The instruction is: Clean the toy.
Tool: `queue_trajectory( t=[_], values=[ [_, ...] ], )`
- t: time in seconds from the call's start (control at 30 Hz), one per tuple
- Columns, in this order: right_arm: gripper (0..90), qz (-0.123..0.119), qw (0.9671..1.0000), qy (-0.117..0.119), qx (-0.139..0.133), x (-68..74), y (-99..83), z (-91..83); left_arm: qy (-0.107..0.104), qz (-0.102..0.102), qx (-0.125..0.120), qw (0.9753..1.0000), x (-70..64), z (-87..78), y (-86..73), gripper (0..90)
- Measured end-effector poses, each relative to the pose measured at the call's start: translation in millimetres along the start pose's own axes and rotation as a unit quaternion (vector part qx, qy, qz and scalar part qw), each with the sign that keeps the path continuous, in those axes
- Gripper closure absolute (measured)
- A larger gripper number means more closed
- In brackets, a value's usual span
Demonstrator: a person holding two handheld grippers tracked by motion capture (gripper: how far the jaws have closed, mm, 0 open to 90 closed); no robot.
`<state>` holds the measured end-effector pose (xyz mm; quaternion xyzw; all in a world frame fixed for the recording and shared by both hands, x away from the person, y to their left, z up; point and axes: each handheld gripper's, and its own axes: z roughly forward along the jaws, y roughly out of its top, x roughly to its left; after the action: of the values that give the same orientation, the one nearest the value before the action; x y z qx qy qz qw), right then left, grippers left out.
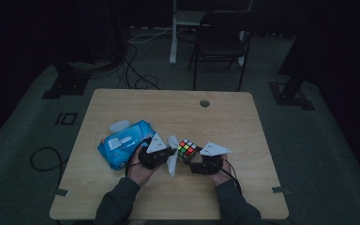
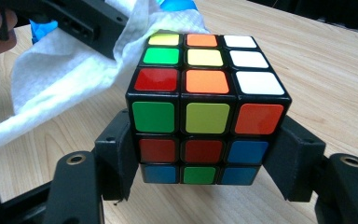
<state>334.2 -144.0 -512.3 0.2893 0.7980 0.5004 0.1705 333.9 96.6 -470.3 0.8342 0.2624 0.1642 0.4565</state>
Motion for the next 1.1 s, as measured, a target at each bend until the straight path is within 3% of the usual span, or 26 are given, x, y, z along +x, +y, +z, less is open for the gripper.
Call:
queue_trajectory(
  t=[0.63, 1.1],
  values=[
    [34.4, -0.017, 0.9995, 0.025, -0.011, 7.1, 2.2, -1.8, -0.003, -0.038, -0.027, 0.9989, 15.5, -2.7, -0.6, 88.0],
    [34.4, -0.03, 0.9988, 0.036, -0.011, 10.9, 2.0, -1.1, -0.009, -0.043, -0.034, 0.9985, 17.9, -5.4, 0.7, 88.0]
  ],
)
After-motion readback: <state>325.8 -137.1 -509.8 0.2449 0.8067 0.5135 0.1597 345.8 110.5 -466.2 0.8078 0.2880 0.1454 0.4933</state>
